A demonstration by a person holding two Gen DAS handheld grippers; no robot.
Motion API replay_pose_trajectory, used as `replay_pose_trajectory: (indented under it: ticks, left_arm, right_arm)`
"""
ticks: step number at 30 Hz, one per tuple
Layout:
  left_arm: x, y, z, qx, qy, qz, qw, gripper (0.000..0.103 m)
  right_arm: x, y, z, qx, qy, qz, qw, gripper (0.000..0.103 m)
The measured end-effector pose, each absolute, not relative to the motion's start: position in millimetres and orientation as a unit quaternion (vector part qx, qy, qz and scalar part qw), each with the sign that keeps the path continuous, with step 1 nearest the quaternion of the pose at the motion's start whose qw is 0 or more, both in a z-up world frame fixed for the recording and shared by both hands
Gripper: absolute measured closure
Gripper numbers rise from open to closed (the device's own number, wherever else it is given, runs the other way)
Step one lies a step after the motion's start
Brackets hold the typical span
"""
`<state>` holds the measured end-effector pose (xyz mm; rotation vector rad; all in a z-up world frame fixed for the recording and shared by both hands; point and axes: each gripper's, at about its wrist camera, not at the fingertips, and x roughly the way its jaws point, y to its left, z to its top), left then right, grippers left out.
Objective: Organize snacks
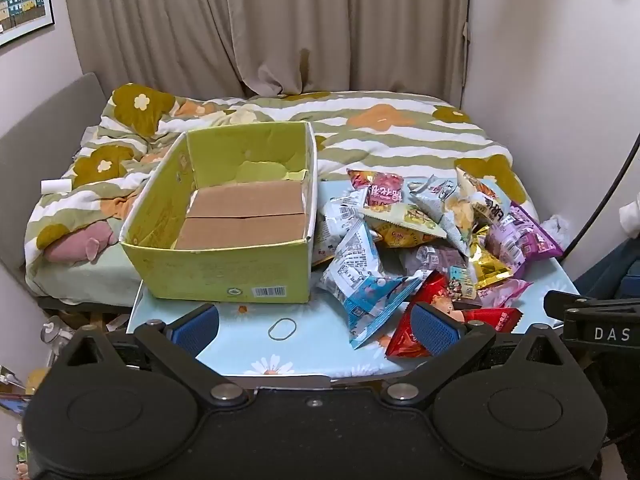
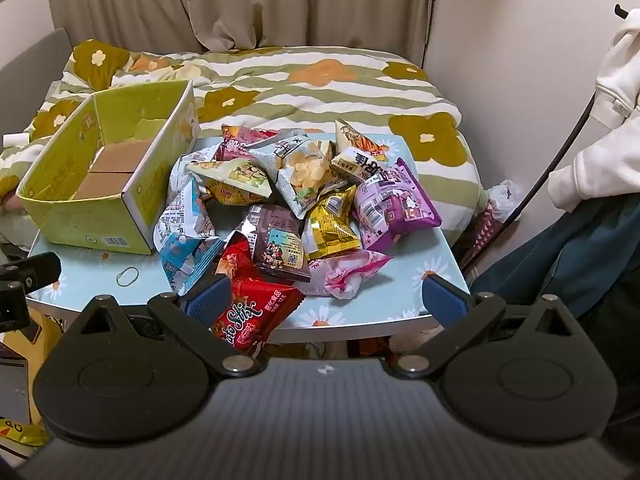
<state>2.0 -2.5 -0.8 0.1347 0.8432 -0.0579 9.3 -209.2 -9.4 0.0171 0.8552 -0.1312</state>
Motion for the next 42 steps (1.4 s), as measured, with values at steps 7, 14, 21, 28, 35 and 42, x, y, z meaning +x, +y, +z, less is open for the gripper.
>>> replay_pose_trajectory:
  ticks: [7,14,21,28,35,42]
  left_arm:
    - [6.1,4.8,0.5,0.042,0.393,-0.039,0.918,0.0]
    - [-0.9,6.4,2.7,0.053,0.387,-0.034,0.92,0.0]
    - [-1.5,3.5,3.7,0.057,0.387,-0.03,0.92,0.0]
    - [-2.1,5.3,5.1,0.056,0.384,-0.029,0.921,0.0]
    - [-1.6,5.0,5.9,0.056,0.384,-0.029,0.921,0.0]
    - [-0.5,4.1,7.4,0.056,0.383,-0.03,0.922,0.0]
  right_arm:
    - [9.4,-209.0,-9.1,0.01,0.415,-0.063,0.908,0.0]
    - [9.6,-209.0,-8.7,0.01,0.414,-0.063,0.908,0.0]
    - [9.8,-208.6,-8.4,0.01,0.413,-0.063,0.909,0.0]
    - [10.6,-208.1,-8.3,0.01,0.412,-0.062,0.909,0.0]
    - [11.6,-207.2,-5.7,0.009,0.411,-0.062,0.909,0.0]
    - [11.5,-207.2,-6.5,0.009,0.411,-0.063,0.91,0.0]
